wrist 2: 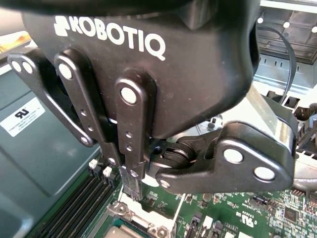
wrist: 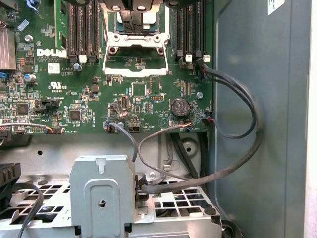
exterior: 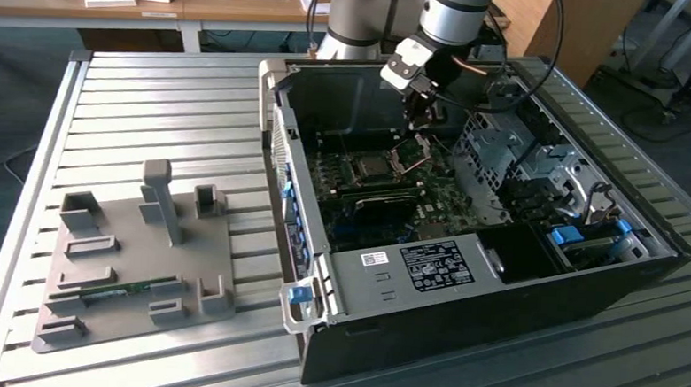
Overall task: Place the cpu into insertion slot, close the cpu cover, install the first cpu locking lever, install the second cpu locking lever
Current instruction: 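Close the cpu cover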
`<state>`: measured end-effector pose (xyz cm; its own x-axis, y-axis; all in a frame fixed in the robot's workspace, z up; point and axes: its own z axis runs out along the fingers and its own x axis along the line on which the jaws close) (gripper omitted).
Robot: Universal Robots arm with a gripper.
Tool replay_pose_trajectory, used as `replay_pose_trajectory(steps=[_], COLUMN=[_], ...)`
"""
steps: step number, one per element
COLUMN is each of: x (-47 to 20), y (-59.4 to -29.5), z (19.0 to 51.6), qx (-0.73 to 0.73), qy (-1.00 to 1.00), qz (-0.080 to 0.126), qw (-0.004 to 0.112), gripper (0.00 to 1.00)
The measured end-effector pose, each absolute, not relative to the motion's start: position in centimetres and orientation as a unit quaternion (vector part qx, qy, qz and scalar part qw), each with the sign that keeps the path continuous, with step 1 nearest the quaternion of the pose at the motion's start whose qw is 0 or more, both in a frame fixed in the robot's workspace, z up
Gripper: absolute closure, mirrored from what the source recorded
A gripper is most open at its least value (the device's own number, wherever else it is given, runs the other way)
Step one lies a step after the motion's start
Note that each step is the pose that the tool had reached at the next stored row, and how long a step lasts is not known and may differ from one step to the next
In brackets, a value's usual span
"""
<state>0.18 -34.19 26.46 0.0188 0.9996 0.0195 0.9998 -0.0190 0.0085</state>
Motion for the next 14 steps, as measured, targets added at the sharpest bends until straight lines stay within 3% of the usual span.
replay_pose_trajectory(steps=[14], x=[1.8], y=[-34.2], z=[26.4], qx=[-0.714], qy=[-0.700], qz=[-0.010], qw=[0.004], gripper=[0.89])
